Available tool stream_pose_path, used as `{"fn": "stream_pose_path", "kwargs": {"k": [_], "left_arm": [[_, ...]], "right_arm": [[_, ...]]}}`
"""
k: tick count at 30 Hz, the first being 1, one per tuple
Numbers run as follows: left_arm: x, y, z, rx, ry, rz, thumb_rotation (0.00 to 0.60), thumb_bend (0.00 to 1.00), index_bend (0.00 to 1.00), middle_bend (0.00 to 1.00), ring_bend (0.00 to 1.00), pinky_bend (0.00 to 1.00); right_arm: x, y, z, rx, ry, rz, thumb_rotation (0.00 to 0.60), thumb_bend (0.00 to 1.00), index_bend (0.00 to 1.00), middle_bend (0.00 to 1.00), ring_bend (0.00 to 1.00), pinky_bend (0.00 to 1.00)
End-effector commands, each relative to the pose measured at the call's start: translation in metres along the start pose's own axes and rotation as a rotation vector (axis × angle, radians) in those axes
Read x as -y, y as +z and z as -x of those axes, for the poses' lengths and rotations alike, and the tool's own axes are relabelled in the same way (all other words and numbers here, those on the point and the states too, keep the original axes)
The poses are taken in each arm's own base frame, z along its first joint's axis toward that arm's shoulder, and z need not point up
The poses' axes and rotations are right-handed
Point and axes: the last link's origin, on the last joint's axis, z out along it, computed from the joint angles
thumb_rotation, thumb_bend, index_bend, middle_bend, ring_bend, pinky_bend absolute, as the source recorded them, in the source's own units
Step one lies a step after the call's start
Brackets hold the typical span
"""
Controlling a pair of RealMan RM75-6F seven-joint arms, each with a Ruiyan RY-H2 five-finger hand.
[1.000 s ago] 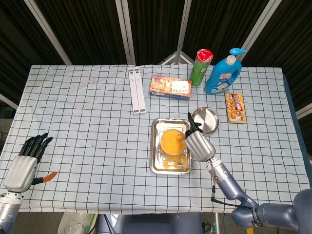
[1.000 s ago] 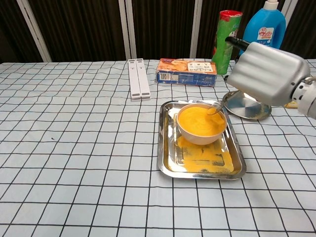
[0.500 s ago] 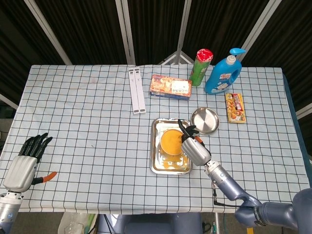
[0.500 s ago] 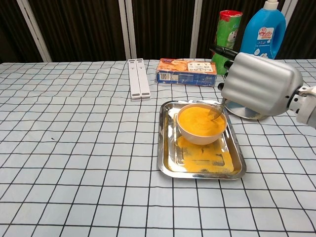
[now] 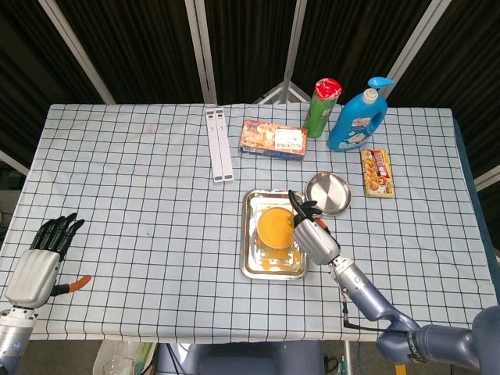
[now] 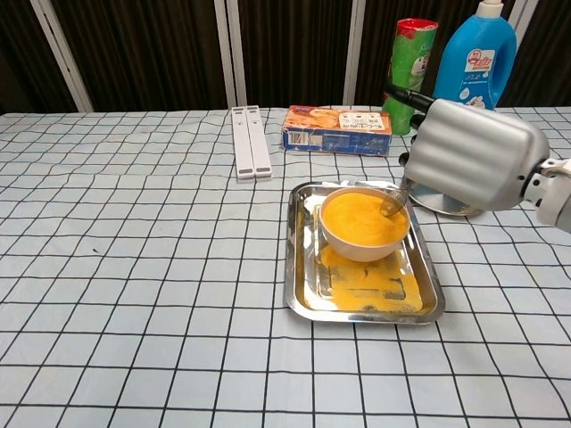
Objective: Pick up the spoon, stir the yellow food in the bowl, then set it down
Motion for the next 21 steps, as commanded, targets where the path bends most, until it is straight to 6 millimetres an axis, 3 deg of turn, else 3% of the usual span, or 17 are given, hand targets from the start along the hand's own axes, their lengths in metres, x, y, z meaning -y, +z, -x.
{"fn": "stream_pose_path", "kwargs": {"k": [1,16,21], "left_arm": [[0.0,0.0,0.0,0.0,0.0,0.0,0.6,0.0,0.0,0.0,0.0,0.04],[0.0,0.0,0.0,-0.002,-0.001,-0.001,0.6,0.0,0.0,0.0,0.0,0.04],[0.0,0.0,0.0,-0.002,-0.001,0.0,0.6,0.0,0.0,0.0,0.0,0.04]], "right_arm": [[0.003,0.0,-0.002,0.001,0.017,-0.003,0.6,0.54,0.61,0.61,0.43,0.0],[0.006,0.01,-0.024,-0.059,0.097,0.024,0.6,0.55,0.61,0.61,0.43,0.0],[0.0,0.012,-0.02,-0.051,0.074,0.035,0.6,0.55,0.61,0.61,0.43,0.0]]}}
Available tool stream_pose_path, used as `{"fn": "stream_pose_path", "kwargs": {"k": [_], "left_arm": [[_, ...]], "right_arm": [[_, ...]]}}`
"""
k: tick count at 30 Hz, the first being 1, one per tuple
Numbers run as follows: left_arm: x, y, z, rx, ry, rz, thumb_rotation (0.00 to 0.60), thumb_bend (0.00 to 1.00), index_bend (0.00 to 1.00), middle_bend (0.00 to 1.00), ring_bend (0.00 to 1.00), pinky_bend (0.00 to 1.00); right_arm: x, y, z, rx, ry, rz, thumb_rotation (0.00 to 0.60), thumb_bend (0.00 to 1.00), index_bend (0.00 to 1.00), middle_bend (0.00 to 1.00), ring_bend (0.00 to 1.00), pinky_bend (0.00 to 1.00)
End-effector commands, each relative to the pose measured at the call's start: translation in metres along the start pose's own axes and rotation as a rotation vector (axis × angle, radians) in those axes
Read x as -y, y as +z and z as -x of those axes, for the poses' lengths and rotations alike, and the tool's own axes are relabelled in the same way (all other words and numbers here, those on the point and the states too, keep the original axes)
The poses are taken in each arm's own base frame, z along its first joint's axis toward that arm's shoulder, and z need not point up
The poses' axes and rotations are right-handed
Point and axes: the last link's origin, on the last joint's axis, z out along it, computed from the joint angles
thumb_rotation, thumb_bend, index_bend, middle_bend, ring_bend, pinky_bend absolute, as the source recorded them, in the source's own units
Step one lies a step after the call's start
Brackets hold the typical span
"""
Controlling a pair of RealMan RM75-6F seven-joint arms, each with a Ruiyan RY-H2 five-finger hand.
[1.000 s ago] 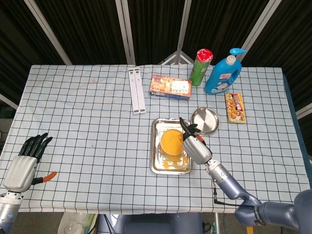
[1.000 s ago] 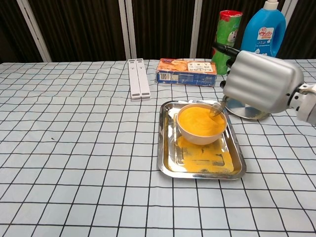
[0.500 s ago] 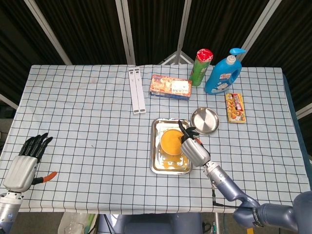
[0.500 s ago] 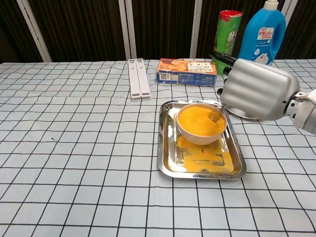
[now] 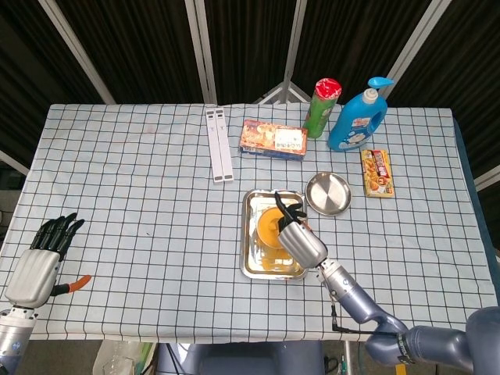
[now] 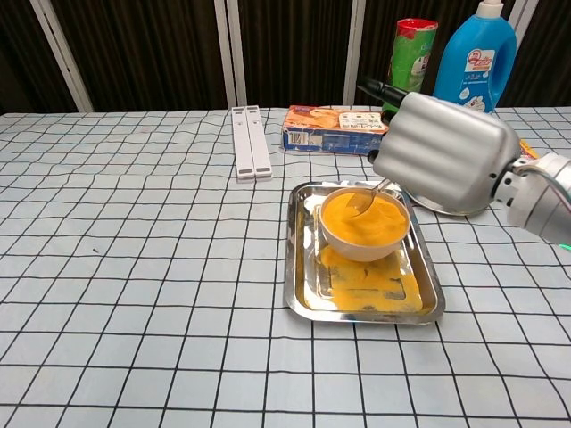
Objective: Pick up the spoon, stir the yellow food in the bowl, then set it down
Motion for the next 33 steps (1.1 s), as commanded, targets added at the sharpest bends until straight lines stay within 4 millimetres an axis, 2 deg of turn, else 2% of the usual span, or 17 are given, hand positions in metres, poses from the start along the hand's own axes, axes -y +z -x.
{"fn": "stream_pose_path", "kwargs": {"k": [1,7,19,33], "left_arm": [[0.0,0.0,0.0,-0.001,0.0,-0.001,0.6,0.0,0.0,0.0,0.0,0.04],[0.0,0.0,0.0,0.001,0.0,0.001,0.6,0.0,0.0,0.0,0.0,0.04],[-0.001,0.0,0.0,-0.001,0.002,0.0,0.6,0.0,0.0,0.0,0.0,0.04],[0.0,0.0,0.0,-0.003,0.001,0.0,0.6,0.0,0.0,0.0,0.0,0.04]], "right_arm": [[-0.004,0.0,0.005,0.016,-0.019,0.006,0.6,0.55,0.61,0.61,0.43,0.0],[-0.009,-0.006,0.013,0.03,-0.041,-0.005,0.6,0.54,0.61,0.61,0.43,0.0],[0.002,-0.017,0.022,0.034,-0.071,-0.065,0.6,0.54,0.61,0.61,0.43,0.0],[0.007,-0.006,0.007,0.007,-0.005,-0.035,0.6,0.54,0.61,0.61,0.43,0.0]]}}
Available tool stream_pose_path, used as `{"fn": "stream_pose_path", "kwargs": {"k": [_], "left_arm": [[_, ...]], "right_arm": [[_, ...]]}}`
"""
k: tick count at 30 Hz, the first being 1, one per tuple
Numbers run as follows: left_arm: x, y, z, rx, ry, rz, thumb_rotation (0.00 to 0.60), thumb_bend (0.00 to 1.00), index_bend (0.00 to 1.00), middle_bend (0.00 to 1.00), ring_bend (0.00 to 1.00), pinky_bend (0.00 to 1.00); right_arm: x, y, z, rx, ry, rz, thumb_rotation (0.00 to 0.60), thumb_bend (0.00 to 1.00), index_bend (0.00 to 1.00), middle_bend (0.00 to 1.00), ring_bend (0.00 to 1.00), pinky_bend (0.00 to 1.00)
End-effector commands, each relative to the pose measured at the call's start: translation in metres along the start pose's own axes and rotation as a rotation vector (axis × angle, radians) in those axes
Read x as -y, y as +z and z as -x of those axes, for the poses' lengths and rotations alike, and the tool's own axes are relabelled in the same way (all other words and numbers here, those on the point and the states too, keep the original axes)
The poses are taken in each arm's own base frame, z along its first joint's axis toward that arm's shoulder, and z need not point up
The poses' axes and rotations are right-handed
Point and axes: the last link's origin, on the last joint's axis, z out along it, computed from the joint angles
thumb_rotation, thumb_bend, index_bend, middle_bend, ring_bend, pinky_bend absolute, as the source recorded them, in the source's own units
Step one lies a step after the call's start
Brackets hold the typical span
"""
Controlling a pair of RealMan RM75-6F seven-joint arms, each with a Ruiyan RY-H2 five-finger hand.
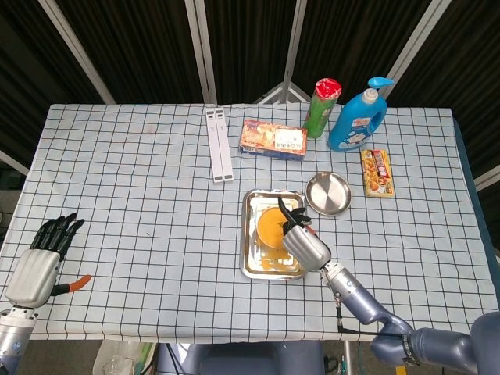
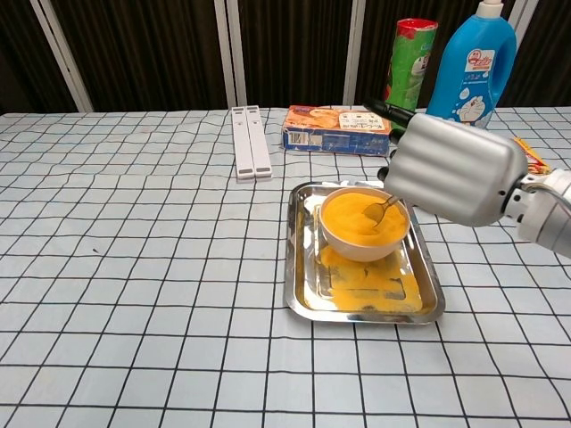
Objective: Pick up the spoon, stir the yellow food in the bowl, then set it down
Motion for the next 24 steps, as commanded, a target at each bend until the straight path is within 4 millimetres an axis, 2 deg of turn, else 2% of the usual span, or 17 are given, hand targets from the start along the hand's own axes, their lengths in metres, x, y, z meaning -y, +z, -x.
{"fn": "stream_pose_path", "kwargs": {"k": [1,14,24], "left_arm": [[0.0,0.0,0.0,-0.001,0.0,-0.001,0.6,0.0,0.0,0.0,0.0,0.04],[0.0,0.0,0.0,0.0,0.0,-0.001,0.6,0.0,0.0,0.0,0.0,0.04],[0.0,0.001,0.0,-0.002,0.0,-0.002,0.6,0.0,0.0,0.0,0.0,0.04]], "right_arm": [[-0.001,0.002,-0.002,-0.001,0.005,0.011,0.6,0.54,0.61,0.61,0.43,0.0],[-0.013,0.003,-0.005,-0.018,-0.017,0.032,0.6,0.54,0.61,0.61,0.43,0.0],[0.0,0.003,-0.01,-0.02,-0.014,-0.003,0.6,0.54,0.61,0.61,0.43,0.0]]}}
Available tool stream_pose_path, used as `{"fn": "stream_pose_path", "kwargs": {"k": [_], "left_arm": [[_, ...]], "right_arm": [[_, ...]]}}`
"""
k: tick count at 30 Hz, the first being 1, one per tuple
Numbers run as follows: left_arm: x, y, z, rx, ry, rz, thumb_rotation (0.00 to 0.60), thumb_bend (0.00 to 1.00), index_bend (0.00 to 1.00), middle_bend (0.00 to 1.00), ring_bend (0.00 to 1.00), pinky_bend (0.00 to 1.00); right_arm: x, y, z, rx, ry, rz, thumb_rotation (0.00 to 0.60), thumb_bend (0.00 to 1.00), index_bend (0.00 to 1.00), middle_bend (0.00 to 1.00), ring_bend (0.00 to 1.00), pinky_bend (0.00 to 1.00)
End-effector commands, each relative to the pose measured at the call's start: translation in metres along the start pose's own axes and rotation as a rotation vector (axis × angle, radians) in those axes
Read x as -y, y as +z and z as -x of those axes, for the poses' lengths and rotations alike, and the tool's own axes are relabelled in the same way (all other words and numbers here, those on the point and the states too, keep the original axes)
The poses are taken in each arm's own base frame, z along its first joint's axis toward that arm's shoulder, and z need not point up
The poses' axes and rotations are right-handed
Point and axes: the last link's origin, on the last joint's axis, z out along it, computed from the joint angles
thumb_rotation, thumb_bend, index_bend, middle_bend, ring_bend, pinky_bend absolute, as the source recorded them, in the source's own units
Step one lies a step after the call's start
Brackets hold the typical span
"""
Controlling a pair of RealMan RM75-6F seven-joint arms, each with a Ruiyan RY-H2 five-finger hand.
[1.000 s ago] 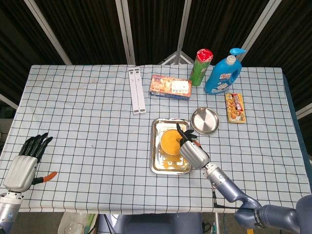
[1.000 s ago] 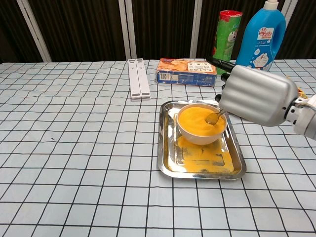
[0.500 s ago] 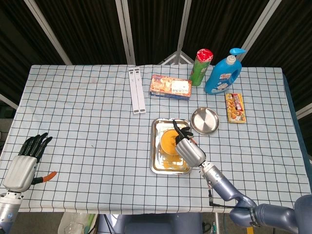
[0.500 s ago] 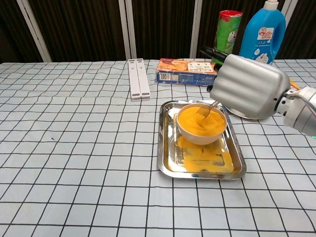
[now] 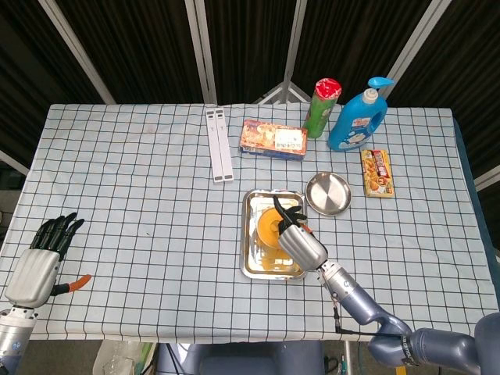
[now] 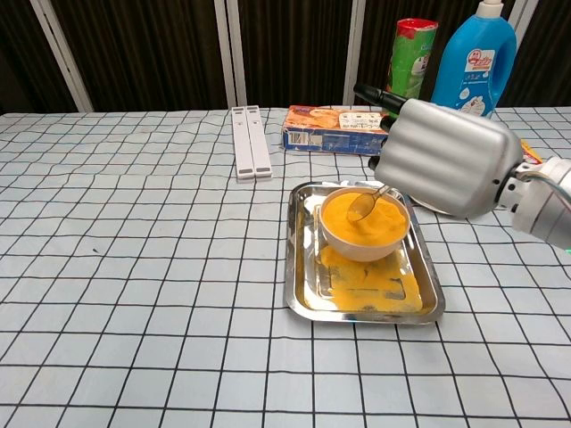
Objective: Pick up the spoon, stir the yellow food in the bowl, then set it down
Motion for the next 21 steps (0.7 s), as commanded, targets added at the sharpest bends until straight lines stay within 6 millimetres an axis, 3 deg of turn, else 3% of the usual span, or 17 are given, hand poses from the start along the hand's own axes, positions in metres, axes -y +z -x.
{"fn": "stream_pose_path", "kwargs": {"k": [1,9,21], "left_arm": [[0.0,0.0,0.0,0.0,-0.001,-0.001,0.6,0.0,0.0,0.0,0.0,0.04],[0.001,0.0,0.0,-0.001,-0.004,-0.003,0.6,0.0,0.0,0.0,0.0,0.04],[0.001,0.0,0.0,-0.003,-0.001,-0.001,0.6,0.0,0.0,0.0,0.0,0.04]], "right_arm": [[0.004,0.0,0.002,0.005,-0.009,-0.01,0.6,0.54,0.61,0.61,0.43,0.0],[0.01,-0.004,0.011,0.032,-0.04,-0.028,0.6,0.54,0.61,0.61,0.43,0.0],[0.0,-0.008,0.025,0.075,-0.074,-0.011,0.6,0.54,0.61,0.61,0.43,0.0]]}}
